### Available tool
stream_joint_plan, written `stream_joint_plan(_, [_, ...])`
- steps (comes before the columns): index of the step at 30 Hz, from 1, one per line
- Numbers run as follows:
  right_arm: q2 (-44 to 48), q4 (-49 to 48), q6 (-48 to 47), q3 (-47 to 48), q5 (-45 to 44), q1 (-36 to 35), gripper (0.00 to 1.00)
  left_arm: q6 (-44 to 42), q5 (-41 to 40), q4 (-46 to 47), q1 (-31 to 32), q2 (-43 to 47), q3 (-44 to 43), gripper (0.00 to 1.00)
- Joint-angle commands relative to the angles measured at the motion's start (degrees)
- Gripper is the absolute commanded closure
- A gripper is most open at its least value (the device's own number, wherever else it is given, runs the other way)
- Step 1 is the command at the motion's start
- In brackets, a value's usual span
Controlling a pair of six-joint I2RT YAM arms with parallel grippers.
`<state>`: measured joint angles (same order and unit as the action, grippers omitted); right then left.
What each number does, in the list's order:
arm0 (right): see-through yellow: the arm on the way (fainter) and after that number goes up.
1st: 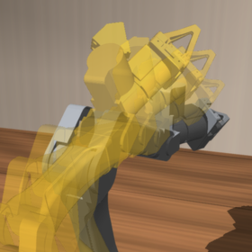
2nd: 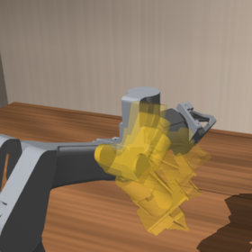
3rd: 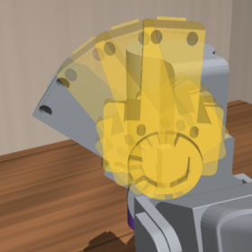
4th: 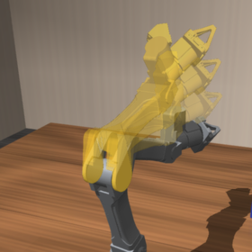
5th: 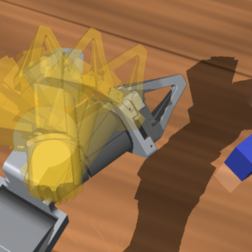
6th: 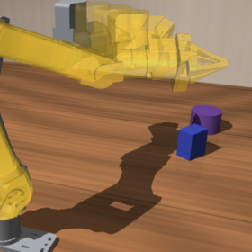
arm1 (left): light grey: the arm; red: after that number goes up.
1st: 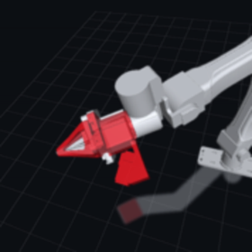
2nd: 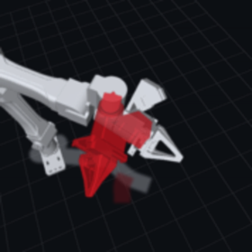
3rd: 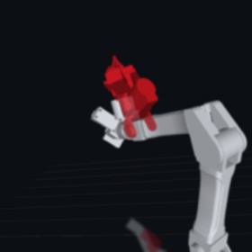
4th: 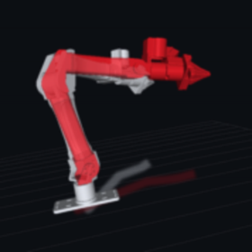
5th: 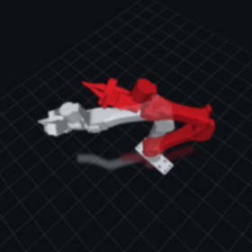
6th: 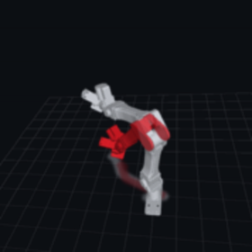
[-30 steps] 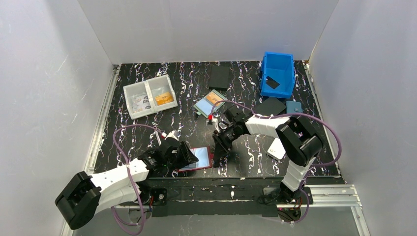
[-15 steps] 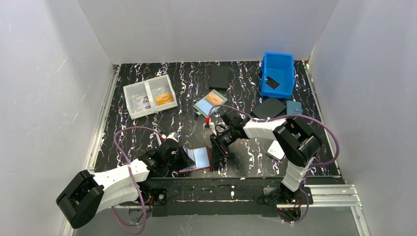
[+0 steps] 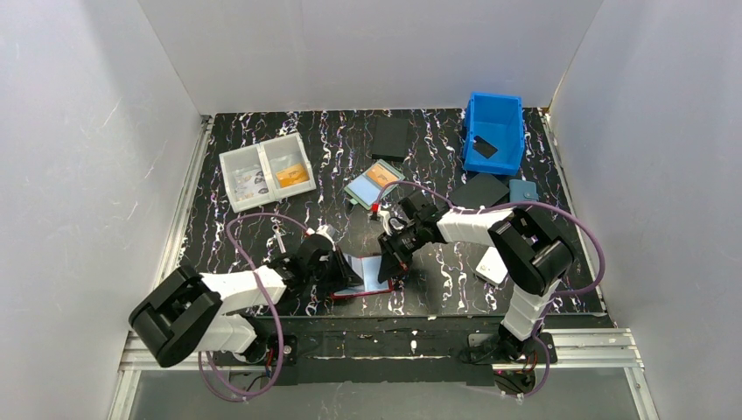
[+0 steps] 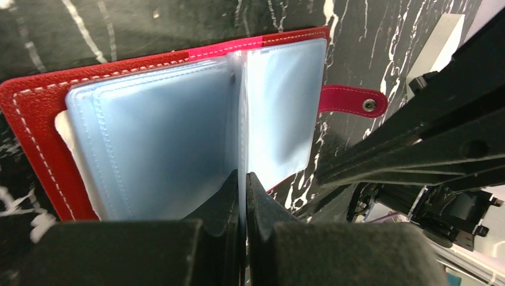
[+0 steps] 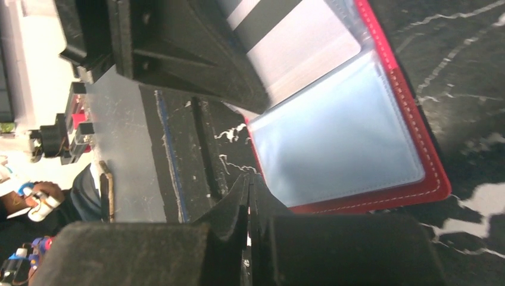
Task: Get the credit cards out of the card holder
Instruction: Remove the credit card from the card holder.
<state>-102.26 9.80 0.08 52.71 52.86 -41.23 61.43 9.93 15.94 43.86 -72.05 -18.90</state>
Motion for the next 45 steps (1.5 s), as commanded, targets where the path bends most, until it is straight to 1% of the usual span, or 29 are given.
stream_joint_plan(1, [-0.2, 1.2, 0.1, 1.3, -4.5, 0.7, 0.94, -1.5, 2.9, 4.8, -0.2, -3.2, -2.9, 1.00])
stream_joint_plan(3, [-1.0, 2.1, -1.3, 1.6, -7.3, 0.7, 0.95, -1.6, 3.4, 5.4, -0.2, -3.9, -3.2, 1.00])
stream_joint_plan(4, [-1.5, 2.6, -1.5, 1.7, -9.0, 0.8, 0.96, -1.7, 3.4, 5.5, -0.1, -3.8, -3.2, 0.98])
stream_joint_plan(5, [-1.9, 3.1, -1.5, 2.0, -10.4, 0.8, 0.97, -1.8, 3.4, 5.4, -0.2, -3.6, -3.0, 0.94])
stream_joint_plan(8, [-3.1, 4.3, -1.5, 2.4, -14.2, 1.1, 0.99, -1.4, 2.4, 5.3, -0.5, -1.3, -1.2, 0.72])
stream_joint_plan(9, [-3.4, 4.5, -1.4, 2.4, -15.1, 1.1, 0.99, -1.0, 1.9, 5.3, -0.9, -0.1, -0.1, 0.66])
stream_joint_plan(11, [-3.9, 5.0, -1.5, 2.6, -16.1, 1.2, 0.99, -0.2, 1.1, 5.3, -1.7, 2.7, 2.1, 0.58])
stream_joint_plan(12, [-4.1, 5.1, -1.5, 2.6, -16.3, 1.2, 0.99, 0.2, 0.8, 5.2, -2.1, 4.2, 3.3, 0.56])
stream_joint_plan(15, [-4.2, 5.1, -1.5, 2.6, -16.3, 1.2, 0.99, 1.0, 0.7, 4.7, -3.3, 7.1, 5.7, 0.55])
stream_joint_plan(18, [-4.2, 5.1, -1.5, 2.6, -15.8, 1.2, 0.99, 1.3, 0.7, 4.5, -3.7, 7.9, 6.7, 0.57])
stream_joint_plan(20, [-4.3, 5.1, -1.6, 2.6, -15.7, 1.2, 0.99, 1.3, 0.7, 4.6, -3.8, 7.6, 6.7, 0.61])
stream_joint_plan(25, [-4.6, 5.3, -1.7, 2.6, -15.7, 1.2, 0.99, 1.1, 0.8, 4.6, -4.1, 7.3, 6.0, 0.77])
stream_joint_plan(28, [-4.7, 5.5, -1.9, 2.8, -15.6, 1.2, 0.99, 1.4, 0.8, 4.6, -4.4, 8.2, 6.6, 0.83])
stream_joint_plan(29, [-4.7, 5.5, -2.0, 2.8, -15.5, 1.2, 0.99, 1.5, 0.7, 4.6, -4.4, 8.5, 6.9, 0.87])
stream_joint_plan(31, [-4.7, 5.7, -2.2, 2.9, -15.2, 1.2, 0.99, 1.5, 0.7, 4.6, -4.4, 9.1, 7.4, 0.98])
stream_joint_plan(32, [-4.6, 5.8, -2.5, 2.9, -15.0, 1.2, 0.99, 1.3, 0.7, 4.7, -4.4, 9.3, 7.6, 1.00])
stream_joint_plan(34, [-4.3, 6.4, -3.9, 3.2, -14.0, 1.2, 0.99, 0.6, 0.9, 5.1, -4.5, 9.9, 8.2, 1.00])
stream_joint_plan(38, [-1.2, 9.2, -9.6, 4.5, -7.6, 1.4, 0.98, -1.1, 0.8, 7.2, -4.4, 12.9, 9.5, 1.00])
stream_joint_plan(42, [2.3, 12.1, -15.9, 5.0, 0.6, 2.0, 0.90, -3.3, 0.3, 10.9, -4.5, 18.4, 11.3, 1.00])
stream_joint_plan(45, [2.9, 15.0, -19.6, 6.0, 6.5, 2.8, 0.87, -4.5, 0.6, 13.0, -4.4, 20.6, 11.6, 1.00])
